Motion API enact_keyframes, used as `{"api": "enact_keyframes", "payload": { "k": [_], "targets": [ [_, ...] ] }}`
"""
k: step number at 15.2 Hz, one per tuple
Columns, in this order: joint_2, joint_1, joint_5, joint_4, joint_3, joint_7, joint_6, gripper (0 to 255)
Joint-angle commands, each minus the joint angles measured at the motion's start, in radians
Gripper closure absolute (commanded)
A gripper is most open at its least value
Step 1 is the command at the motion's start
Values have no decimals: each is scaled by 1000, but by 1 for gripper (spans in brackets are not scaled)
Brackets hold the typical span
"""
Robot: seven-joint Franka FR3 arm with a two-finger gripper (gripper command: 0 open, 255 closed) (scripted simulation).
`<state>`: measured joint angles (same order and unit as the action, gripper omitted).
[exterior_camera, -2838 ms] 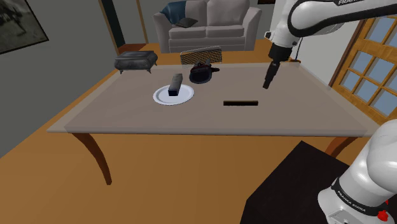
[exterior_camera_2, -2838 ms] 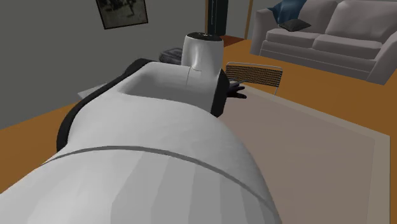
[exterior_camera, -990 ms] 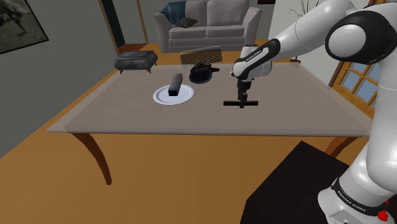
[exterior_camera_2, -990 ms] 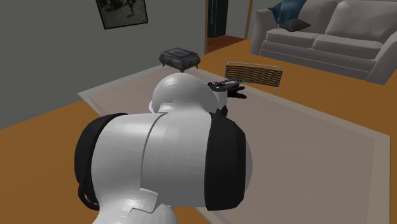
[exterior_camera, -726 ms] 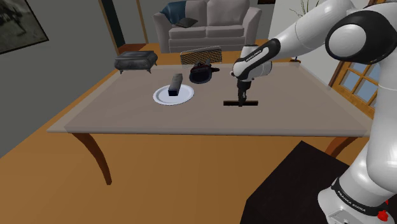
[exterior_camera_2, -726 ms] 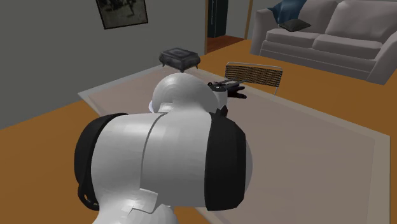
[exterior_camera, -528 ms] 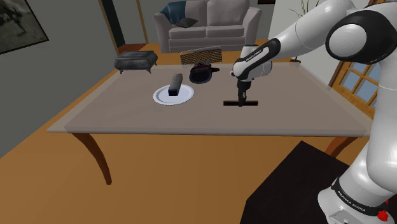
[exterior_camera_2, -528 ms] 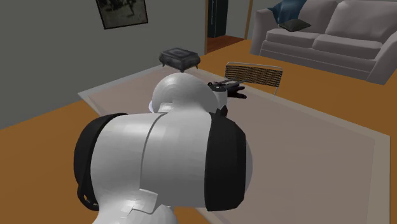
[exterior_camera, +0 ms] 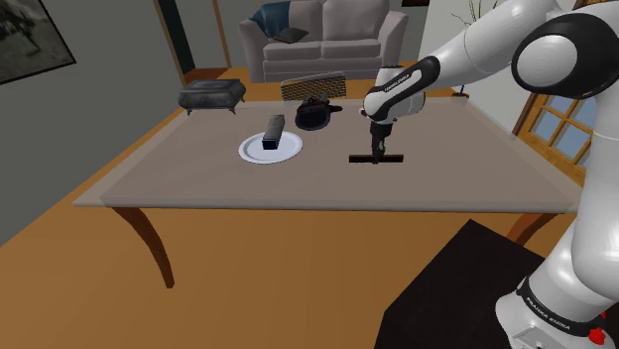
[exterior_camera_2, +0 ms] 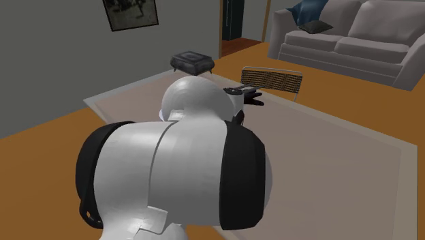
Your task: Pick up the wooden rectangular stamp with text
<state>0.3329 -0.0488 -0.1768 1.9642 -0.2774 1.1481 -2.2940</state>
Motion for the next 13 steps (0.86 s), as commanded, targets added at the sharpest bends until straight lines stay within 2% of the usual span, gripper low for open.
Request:
{"api": "enact_keyframes", "payload": {
  "k": [1, 13],
  "targets": [
    [-16, -3, 8, -5, -3, -6, 21, 255],
    [-86, -11, 41, -54, -15, -32, 137, 255]
  ]
}}
